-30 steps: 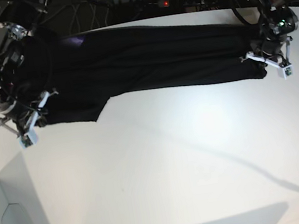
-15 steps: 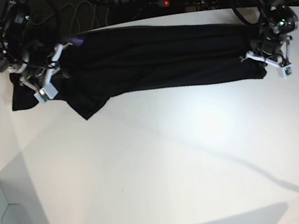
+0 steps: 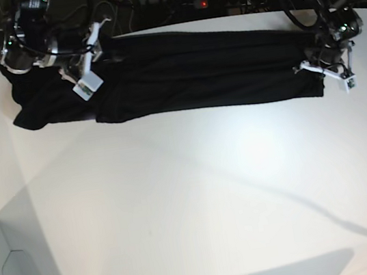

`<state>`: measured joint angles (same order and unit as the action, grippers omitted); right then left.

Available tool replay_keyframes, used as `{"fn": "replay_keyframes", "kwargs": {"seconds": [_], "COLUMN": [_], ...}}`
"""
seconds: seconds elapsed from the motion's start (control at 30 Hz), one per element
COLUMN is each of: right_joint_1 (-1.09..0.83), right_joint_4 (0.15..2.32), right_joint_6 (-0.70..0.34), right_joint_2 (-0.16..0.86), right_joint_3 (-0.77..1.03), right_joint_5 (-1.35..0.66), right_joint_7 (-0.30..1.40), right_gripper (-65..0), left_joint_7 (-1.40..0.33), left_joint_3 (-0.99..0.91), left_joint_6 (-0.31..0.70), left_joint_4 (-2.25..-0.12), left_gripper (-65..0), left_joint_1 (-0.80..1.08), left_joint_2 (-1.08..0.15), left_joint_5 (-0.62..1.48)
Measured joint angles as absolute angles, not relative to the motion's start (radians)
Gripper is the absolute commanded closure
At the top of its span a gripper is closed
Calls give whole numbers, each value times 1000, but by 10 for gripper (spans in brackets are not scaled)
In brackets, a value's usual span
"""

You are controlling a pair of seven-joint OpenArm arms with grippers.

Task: Fold the T-shirt properly
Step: 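Push the right gripper's held end inward toward the left gripper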

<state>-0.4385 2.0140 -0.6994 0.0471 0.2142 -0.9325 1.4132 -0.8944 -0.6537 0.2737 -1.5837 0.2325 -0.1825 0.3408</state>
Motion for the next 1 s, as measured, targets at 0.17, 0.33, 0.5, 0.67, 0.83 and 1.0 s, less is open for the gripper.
{"fn": "replay_keyframes", "kwargs": {"seconds": [0.17,0.33,0.5,0.67,0.83,1.0], "right_joint_1": [-430,-430,-430,-426,-415,-416], "right_joint_4": [2011,2009,1996,1874,1831,1831], "right_joint_6": [-699,-699,-699,-699,-699,-699], "right_joint_2": [47,47,47,47,47,47], "right_joint_3": [174,173,172,179,179,179], "right_joint_5": [-933,-932,-933,-931,-936,-940], "right_joint_7": [1411,1411,1408,1406,1409,1406], "right_gripper": [0,0,0,-79,-185,-184], "left_joint_7": [-892,-892,-892,-892,-892,-892], "left_joint_3": [-654,-654,-654,-654,-654,-654], "left_joint_6": [274,273,274,274,274,274], "left_joint_4": [-1584,-1584,-1584,-1584,-1584,-1584], "left_gripper": [-1,-1,-1,-1,-1,-1], "left_joint_1": [233,235,235,235,235,235], "left_joint_2": [-183,-183,-183,-183,-183,-182], "left_joint_5": [341,341,341,341,341,341]}}
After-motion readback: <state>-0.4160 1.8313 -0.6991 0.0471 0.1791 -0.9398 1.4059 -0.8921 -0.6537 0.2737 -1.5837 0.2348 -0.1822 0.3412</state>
